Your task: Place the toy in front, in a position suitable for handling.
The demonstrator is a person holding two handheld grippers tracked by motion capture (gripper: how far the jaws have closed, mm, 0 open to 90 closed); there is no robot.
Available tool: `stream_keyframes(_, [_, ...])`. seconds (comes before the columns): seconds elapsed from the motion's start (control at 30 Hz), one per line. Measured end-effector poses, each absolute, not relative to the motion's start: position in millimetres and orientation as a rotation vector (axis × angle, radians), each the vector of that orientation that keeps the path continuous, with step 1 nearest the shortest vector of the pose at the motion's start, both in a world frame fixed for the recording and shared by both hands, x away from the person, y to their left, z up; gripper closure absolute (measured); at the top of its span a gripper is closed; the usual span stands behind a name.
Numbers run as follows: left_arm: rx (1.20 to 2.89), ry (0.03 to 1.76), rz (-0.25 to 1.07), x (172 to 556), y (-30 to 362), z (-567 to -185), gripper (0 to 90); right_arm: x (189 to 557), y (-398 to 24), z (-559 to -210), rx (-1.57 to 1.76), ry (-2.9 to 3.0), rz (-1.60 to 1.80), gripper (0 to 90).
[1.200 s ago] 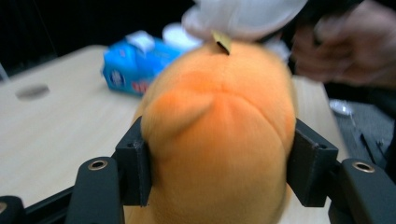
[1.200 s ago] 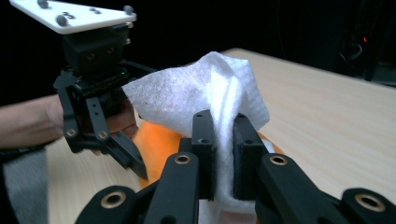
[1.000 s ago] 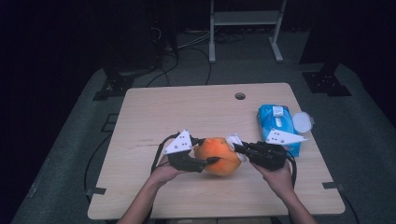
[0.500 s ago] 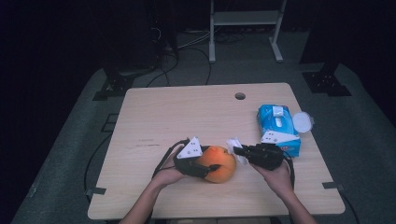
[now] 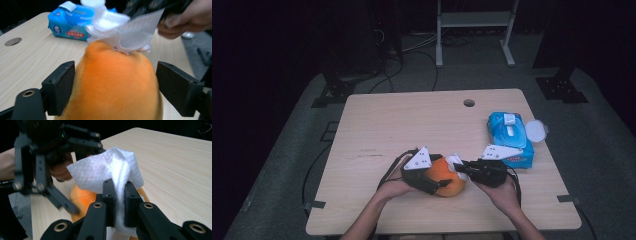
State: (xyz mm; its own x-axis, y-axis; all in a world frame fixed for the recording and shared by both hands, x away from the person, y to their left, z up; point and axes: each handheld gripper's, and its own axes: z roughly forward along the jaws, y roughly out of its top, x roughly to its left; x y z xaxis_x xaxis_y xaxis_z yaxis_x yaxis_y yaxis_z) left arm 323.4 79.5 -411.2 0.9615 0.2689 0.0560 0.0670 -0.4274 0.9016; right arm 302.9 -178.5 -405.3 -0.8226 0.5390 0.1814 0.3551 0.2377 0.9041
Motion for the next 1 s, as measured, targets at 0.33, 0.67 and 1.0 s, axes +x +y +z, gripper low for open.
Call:
stream_keyframes(0.33, [1.927, 0.333, 0.140, 346, 124, -422, 10.8, 305, -187, -410, 0.888, 2.323, 1.625, 81.3])
stream_keyframes(0.67, [1.863, 0.380, -0.110, 357, 109, -451, 9.1, 308, -197, -414, 0.918, 2.311, 1.614, 81.1])
stream_keyframes(1.0, [1.826, 0.343, -0.052, 341, 98, -419, 35.8, 305, -207, -404, 0.955, 2.206, 1.738, 81.5])
